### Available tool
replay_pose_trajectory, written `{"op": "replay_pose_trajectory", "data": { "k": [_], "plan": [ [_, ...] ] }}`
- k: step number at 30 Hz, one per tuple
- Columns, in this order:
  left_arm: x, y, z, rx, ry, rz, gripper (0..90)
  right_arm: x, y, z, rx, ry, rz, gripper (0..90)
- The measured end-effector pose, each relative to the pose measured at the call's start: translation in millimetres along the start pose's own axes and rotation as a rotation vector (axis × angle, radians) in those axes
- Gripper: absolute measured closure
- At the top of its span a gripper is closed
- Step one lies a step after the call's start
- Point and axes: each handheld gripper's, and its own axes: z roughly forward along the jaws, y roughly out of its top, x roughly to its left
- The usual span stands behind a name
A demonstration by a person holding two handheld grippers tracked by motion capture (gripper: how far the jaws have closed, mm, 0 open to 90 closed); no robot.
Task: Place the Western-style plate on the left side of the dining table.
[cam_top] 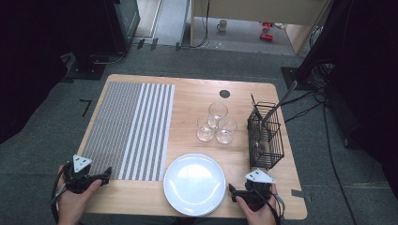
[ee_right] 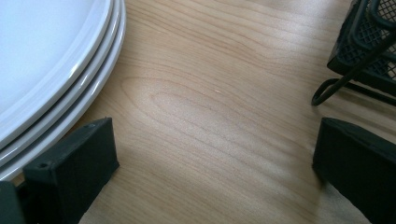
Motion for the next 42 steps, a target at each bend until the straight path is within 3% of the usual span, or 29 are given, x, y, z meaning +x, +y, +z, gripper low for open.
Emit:
{"op": "replay_pose_trajectory", "data": {
  "k": [3, 7, 9, 12, 18, 25, 30, 37, 40, 42],
  "plan": [
    [-4.4, 2.4, -6.1, -0.026, -0.04, -0.019, 6.4, 2.4, -1.0, -1.2, -0.007, -0.004, 0.026, 0.0],
    [-15.1, 5.5, -11.1, -0.039, -0.083, -0.009, 6.4, 4.8, -3.8, -4.1, -0.031, 0.023, 0.045, 2.8],
    [-20.2, 7.0, -13.3, -0.052, -0.098, -0.007, 6.4, 8.5, -6.2, -6.4, -0.052, 0.0, 0.024, 9.3],
    [-26.0, 8.7, -16.7, -0.072, -0.124, -0.017, 6.4, 12.2, -6.5, -10.2, -0.069, -0.034, 0.008, 9.3],
    [-37.1, 11.1, -22.1, -0.092, -0.161, -0.007, 6.4, 19.4, -1.1, -19.4, -0.11, -0.036, 0.014, 9.5],
    [-50.6, 15.7, -21.1, -0.093, -0.197, 0.018, 6.5, 29.6, 3.1, -22.7, -0.124, -0.012, -0.002, 9.6],
    [-62.9, 18.2, -19.0, -0.09, -0.228, 0.043, 6.5, 33.2, 3.7, -26.5, -0.147, 0.002, 0.009, 14.3],
    [-83.2, 20.9, -19.8, -0.093, -0.272, 0.079, 6.5, 40.2, 4.2, -30.5, -0.183, 0.045, 0.018, 28.5],
    [-93.1, 20.2, -21.0, -0.092, -0.33, 0.066, 7.5, 44.2, 4.0, -28.4, -0.179, 0.066, 0.022, 30.2],
    [-100.9, 19.5, -21.8, -0.091, -0.343, 0.078, 7.5, 46.0, 3.8, -27.2, -0.179, 0.076, 0.03, 32.8]
  ]
}}
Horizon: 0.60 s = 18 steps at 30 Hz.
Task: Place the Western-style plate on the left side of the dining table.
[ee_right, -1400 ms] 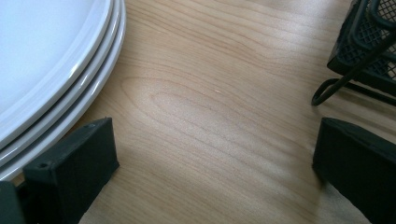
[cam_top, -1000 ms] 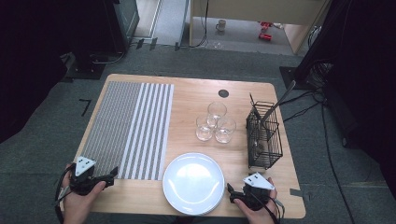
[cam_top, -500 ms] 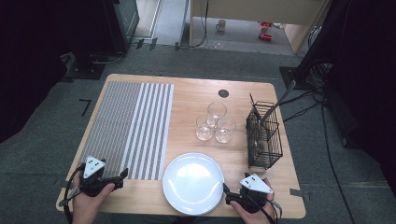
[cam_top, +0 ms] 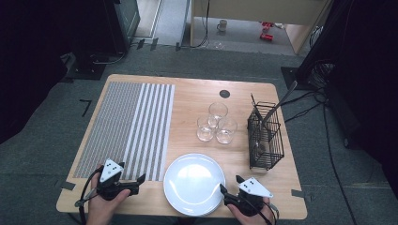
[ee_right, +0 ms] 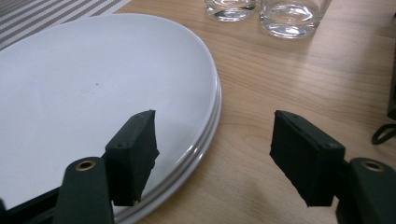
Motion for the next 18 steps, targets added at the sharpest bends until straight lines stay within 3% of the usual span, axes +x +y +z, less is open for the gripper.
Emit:
{"op": "replay_pose_trajectory", "data": {
  "k": [8, 15, 18],
  "plan": [
    [-22.3, 2.0, 5.2, -0.002, -0.051, 0.036, 7.5, 8.1, 0.3, 3.8, -0.003, -0.003, 0.013, 43.9],
    [-32.8, -0.3, 5.8, -0.014, -0.089, 0.047, 7.5, 10.6, 0.1, 6.7, -0.004, 0.012, 0.018, 46.2],
    [-38.1, -0.6, 7.5, -0.01, -0.105, 0.056, 7.5, 11.5, -1.4, 5.8, -0.02, 0.018, 0.034, 53.5]
  ]
}}
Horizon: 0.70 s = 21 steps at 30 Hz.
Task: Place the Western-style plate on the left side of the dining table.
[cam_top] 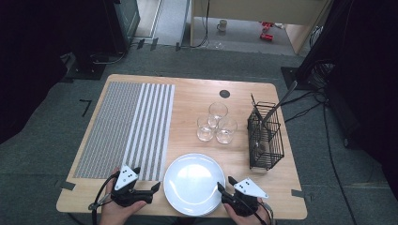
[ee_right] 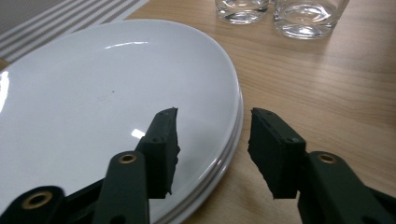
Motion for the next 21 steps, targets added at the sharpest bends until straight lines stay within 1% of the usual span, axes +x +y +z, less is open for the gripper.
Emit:
{"op": "replay_pose_trajectory", "data": {
  "k": [2, 4, 5, 6, 8, 10, 11, 12, 13, 14, 15, 16, 17, 20, 21],
  "plan": [
    [-3.6, 0.0, 1.8, -0.001, -0.017, -0.003, 7.8, 1.4, -1.1, -0.5, -0.013, 0.013, 0.018, 57.4],
    [-7.8, -0.5, 2.8, -0.013, -0.027, -0.002, 15.0, 3.3, -2.3, -0.2, -0.021, 0.001, 0.02, 59.4],
    [-9.3, -0.6, 3.6, -0.014, -0.047, -0.012, 15.0, 3.3, -2.3, -0.2, -0.021, 0.001, 0.02, 59.4],
    [-10.6, -0.8, 4.5, -0.015, -0.063, -0.019, 15.0, 3.3, -3.0, 0.3, -0.03, -0.009, 0.021, 59.4],
    [-13.9, -1.7, 6.2, -0.013, -0.089, -0.031, 15.1, 3.0, -3.5, 0.4, -0.036, -0.012, 0.025, 59.5],
    [-17.9, -2.9, 8.6, -0.004, -0.111, -0.033, 15.1, 3.8, -4.3, 0.6, -0.035, 0.009, 0.052, 61.3],
    [-20.2, -3.6, 10.0, 0.0, -0.12, -0.031, 15.8, 4.7, -5.0, 0.9, -0.038, 0.005, 0.049, 61.4],
    [-22.5, -4.1, 11.4, 0.005, -0.128, -0.029, 16.0, 5.6, -5.5, 1.0, -0.039, -0.002, 0.041, 61.4],
    [-24.6, -4.6, 12.9, 0.011, -0.131, -0.025, 16.0, 6.2, -5.6, 0.7, -0.033, -0.005, 0.052, 61.2],
    [-26.5, -5.1, 14.3, 0.017, -0.134, -0.02, 18.1, 5.7, -5.5, 0.0, -0.034, 0.002, 0.088, 62.1],
    [-28.3, -5.8, 15.5, 0.021, -0.136, -0.021, 18.1, 5.7, -5.5, 0.0, -0.034, 0.002, 0.088, 62.1],
    [-29.9, -6.5, 16.8, 0.026, -0.14, -0.022, 21.6, 5.4, -5.6, -0.9, -0.035, -0.002, 0.092, 65.0],
    [-31.6, -7.3, 18.0, 0.032, -0.146, -0.022, 22.7, 5.1, -5.9, -1.8, -0.039, -0.007, 0.098, 67.4],
    [-36.0, -8.9, 20.8, 0.045, -0.161, -0.016, 23.8, 3.1, -7.6, -5.2, -0.071, 0.015, 0.13, 71.4],
    [-37.1, -9.2, 21.5, 0.047, -0.164, -0.014, 23.9, 3.5, -8.1, -5.4, -0.071, 0.013, 0.135, 72.2]
  ]
}}
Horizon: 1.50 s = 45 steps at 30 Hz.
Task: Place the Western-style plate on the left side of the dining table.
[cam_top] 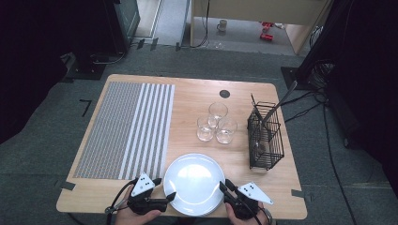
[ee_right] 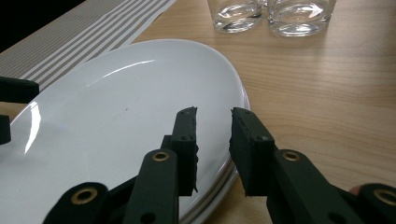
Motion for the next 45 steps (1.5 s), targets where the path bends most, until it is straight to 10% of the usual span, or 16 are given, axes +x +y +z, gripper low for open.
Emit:
{"op": "replay_pose_trajectory", "data": {
  "k": [21, 32, 36, 45],
  "plan": [
    [-3.3, -4.8, 6.0, 0.024, 0.008, -0.029, 24.5, 6.6, -3.4, 3.9, -0.011, -0.069, 0.019, 77.4],
    [3.3, -3.7, 1.7, 0.021, 0.001, -0.041, 24.6, 10.3, -3.4, 8.3, -0.009, -0.028, 0.008, 77.6],
    [9.3, -0.6, -4.0, -0.008, 0.009, -0.057, 25.3, 10.5, -2.1, 10.2, 0.001, 0.059, 0.018, 79.9],
    [14.1, -0.8, -5.8, -0.016, 0.027, -0.059, 25.6, 6.9, -0.4, 8.2, -0.029, -0.041, -0.016, 78.8]
  ]
}}
